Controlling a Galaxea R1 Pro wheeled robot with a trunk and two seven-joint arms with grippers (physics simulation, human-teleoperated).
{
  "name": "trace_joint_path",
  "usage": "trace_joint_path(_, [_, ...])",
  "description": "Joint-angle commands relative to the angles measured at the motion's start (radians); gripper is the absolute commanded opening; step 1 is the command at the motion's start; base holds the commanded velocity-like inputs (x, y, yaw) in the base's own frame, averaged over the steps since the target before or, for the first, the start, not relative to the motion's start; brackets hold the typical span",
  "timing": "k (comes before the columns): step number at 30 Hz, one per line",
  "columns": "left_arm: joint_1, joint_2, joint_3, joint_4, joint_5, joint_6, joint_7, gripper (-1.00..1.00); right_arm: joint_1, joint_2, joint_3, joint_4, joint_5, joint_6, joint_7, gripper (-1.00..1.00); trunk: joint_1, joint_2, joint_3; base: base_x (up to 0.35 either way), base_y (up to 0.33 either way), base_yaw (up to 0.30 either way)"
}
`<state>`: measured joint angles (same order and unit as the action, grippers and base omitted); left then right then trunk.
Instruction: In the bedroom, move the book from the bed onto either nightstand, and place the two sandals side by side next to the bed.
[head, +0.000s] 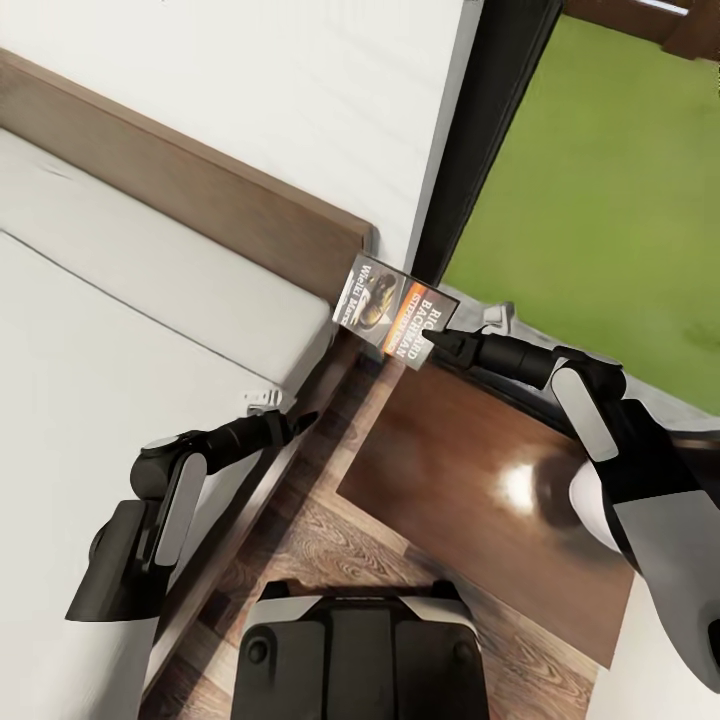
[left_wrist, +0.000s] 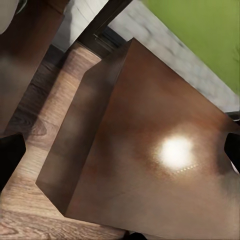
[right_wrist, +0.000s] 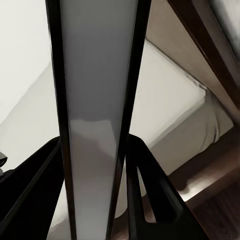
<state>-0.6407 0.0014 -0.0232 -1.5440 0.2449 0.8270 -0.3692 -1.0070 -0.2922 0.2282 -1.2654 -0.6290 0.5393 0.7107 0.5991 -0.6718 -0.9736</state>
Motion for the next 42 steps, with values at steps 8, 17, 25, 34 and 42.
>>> trace_joint_path(8, [0.000, 0.000, 0.000, -0.001, 0.001, 0.005, -0.002, 1.00, -0.001, -0.001, 0.002, 0.000, -0.009, 0.007, -0.002, -1.00, 0.008, -0.015, 0.006, 0.000, 0.000, 0.000])
trace_joint_path(17, [0.000, 0.000, 0.000, -0.001, 0.001, 0.006, -0.002, 1.00, 0.000, -0.001, 0.002, 0.000, -0.009, 0.007, -0.002, -1.00, 0.008, -0.015, 0.021, 0.000, 0.000, 0.000])
trace_joint_path(25, [0.000, 0.000, 0.001, 0.001, -0.001, 0.006, -0.002, 1.00, 0.000, 0.000, 0.003, 0.000, -0.009, 0.007, -0.002, -1.00, 0.008, -0.015, 0.034, 0.000, 0.000, 0.000])
trace_joint_path(34, [0.000, 0.000, 0.001, 0.001, -0.002, 0.006, -0.001, 1.00, 0.000, -0.001, 0.023, 0.000, -0.008, 0.007, -0.003, -1.00, 0.008, -0.015, 0.048, 0.000, 0.000, 0.000])
trace_joint_path(42, [0.000, 0.000, 0.000, 0.001, -0.002, 0.006, -0.001, 1.00, 0.000, 0.000, 0.026, 0.000, -0.009, 0.006, -0.004, -1.00, 0.008, -0.015, 0.061, 0.000, 0.000, 0.000])
